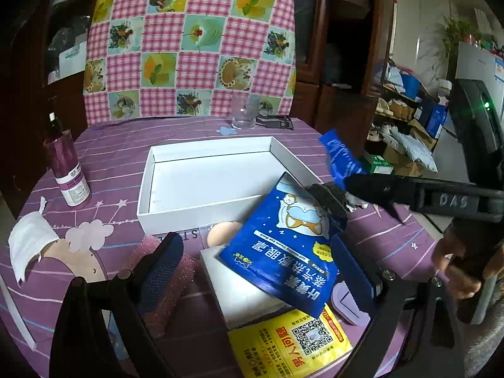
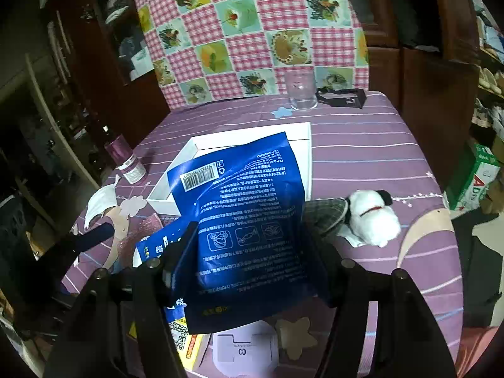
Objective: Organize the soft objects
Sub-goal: 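Grasp the second blue packet with the left gripper while the right gripper holds the first, then carry both blue packets over the white box and lower them inside, then open both grippers and withdraw them from the white box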
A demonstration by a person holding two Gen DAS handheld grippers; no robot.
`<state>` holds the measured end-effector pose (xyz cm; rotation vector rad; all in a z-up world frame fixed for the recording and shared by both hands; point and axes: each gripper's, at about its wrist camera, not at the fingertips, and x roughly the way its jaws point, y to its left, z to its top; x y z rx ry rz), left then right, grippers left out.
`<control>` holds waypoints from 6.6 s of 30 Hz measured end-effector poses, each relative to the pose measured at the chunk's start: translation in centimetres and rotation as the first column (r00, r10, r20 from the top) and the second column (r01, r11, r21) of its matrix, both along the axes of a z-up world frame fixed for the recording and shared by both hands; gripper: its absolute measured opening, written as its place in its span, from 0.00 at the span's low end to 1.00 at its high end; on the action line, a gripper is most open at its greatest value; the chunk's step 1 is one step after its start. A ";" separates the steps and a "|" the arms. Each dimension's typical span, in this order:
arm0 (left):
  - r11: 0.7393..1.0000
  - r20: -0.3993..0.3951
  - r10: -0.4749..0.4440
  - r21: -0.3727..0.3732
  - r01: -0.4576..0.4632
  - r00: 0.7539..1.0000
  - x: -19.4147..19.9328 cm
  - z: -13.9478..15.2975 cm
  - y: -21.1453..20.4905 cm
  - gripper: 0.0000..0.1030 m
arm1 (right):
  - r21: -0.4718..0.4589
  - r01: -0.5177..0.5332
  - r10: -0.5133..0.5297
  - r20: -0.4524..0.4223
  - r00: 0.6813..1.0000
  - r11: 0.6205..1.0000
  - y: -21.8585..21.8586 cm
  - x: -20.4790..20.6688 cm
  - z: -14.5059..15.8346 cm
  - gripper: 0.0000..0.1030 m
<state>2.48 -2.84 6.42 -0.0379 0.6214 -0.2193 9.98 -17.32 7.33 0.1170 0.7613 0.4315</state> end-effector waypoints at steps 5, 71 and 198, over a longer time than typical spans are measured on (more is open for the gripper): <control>0.998 0.025 0.002 0.064 -0.004 1.000 0.1 0.4 -1.3 0.93 | -0.052 0.035 -0.030 0.093 0.995 0.998 0.1 -0.8 -0.4 0.63; 0.994 0.011 -0.040 0.104 0.039 0.999 3.2 -1.0 -1.0 0.05 | 0.137 0.026 -0.026 -0.006 1.000 0.990 -3.7 -0.1 -2.0 0.64; 0.995 -0.274 0.098 0.033 -0.092 0.957 14.4 4.2 0.6 0.80 | -0.291 0.292 -0.300 0.017 0.954 0.911 2.3 7.1 5.1 0.81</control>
